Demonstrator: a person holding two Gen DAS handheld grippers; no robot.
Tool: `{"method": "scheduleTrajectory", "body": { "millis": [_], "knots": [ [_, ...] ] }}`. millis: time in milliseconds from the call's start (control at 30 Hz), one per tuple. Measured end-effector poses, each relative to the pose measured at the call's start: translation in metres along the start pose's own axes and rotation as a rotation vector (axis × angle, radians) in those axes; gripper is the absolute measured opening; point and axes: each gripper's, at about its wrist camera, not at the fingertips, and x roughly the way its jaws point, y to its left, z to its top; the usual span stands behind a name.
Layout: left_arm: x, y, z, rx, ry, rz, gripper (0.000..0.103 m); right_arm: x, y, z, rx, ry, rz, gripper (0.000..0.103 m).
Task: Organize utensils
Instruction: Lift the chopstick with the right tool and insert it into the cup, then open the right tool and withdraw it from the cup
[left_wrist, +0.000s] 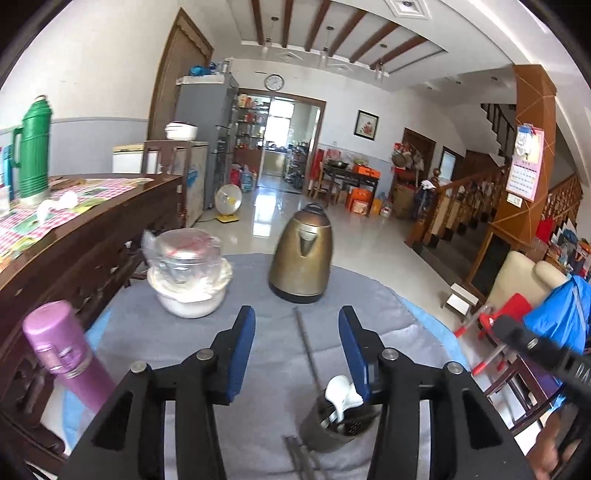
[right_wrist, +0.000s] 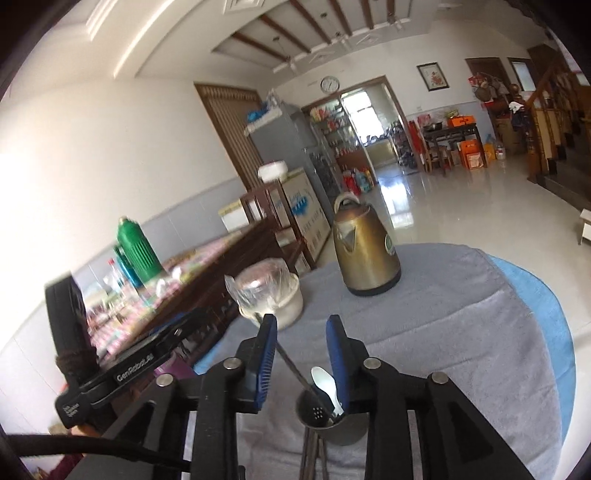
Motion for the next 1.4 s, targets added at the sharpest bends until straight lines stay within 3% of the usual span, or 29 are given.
{"method": "scheduleTrajectory", "body": {
  "millis": [167,300,667,800,967,1400],
  "knots": [
    [-0.025,0.025,-0.025,-0.006,0.026,0.071,0.055,-0.037,-0.008,-0.009,0.030,-0.073,0.058,0.031],
    [-0.033,0.037,-0.059,-0.003,0.104,0.127,0.057,-0.049,-0.011,-0.024,0.015,-0.057,0.065,0.031],
    [-0.047,0.035,-0.158,0.020,0.342,0.159,0.058,-0.042,-0.050,-0.117,-0.009,0.208,-0.042,0.031],
    [-0.056,0.037,-0.182,0.015,0.409,0.173,0.058,-0.049,-0.064,-0.144,0.003,0.258,-0.052,0.031],
    [-0.063,0.030,-0.191,0.039,0.452,0.205,0.058,-0.058,-0.079,-0.162,0.056,0.275,-0.034,0.031],
    [-0.053,-0.017,-0.161,0.158,0.443,0.218,0.059,-0.075,-0.095,-0.163,0.109,0.194,0.054,0.031]
  ]
}}
